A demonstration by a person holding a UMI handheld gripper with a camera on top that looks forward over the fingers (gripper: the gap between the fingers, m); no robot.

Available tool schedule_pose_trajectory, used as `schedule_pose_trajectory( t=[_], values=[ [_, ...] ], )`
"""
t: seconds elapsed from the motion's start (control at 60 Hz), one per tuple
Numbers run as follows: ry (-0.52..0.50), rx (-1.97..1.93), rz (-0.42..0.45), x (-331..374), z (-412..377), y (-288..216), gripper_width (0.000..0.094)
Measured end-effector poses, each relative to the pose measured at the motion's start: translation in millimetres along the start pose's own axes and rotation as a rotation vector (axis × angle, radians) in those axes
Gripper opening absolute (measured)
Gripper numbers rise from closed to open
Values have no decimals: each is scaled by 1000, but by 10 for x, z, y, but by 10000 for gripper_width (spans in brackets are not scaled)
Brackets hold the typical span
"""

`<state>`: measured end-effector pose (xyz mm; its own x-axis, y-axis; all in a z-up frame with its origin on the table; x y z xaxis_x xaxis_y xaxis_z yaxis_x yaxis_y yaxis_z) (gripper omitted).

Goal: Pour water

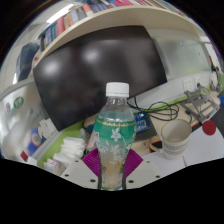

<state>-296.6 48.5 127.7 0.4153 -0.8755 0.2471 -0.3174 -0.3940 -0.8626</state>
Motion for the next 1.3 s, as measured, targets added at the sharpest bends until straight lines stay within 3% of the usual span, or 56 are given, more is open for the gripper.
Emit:
schedule_pose_trajectory(
  t=[0.217, 0.517, 0.783, 0.983, 1.1, 1.217, 1.3],
  values=[
    [-184, -689, -13, 95, -43, -380, 269],
    [-467, -1449, 52, 198, 71, -798, 269],
    [-546, -1694, 111, 199, 368, -954, 269],
    [-562, -1725, 84, 203, 361, -919, 268],
    [-550, -1563, 16, 222, 236, -938, 268],
    [-383, -1000, -35, 270, 305, -930, 268],
    [-234, -510, 16, 382, 511, -1109, 270]
  ],
)
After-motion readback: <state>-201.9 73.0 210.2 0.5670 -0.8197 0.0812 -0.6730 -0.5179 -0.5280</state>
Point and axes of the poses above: the point between the fingertips, and its own axes, seen from behind it with the camera up: z to the right, y down, x backward, against the way the camera looks, the point moved 6 cm from there along x, backward, against the way the camera looks, and after that the axes turned 9 degrees about -y, right-handed, at the moved point
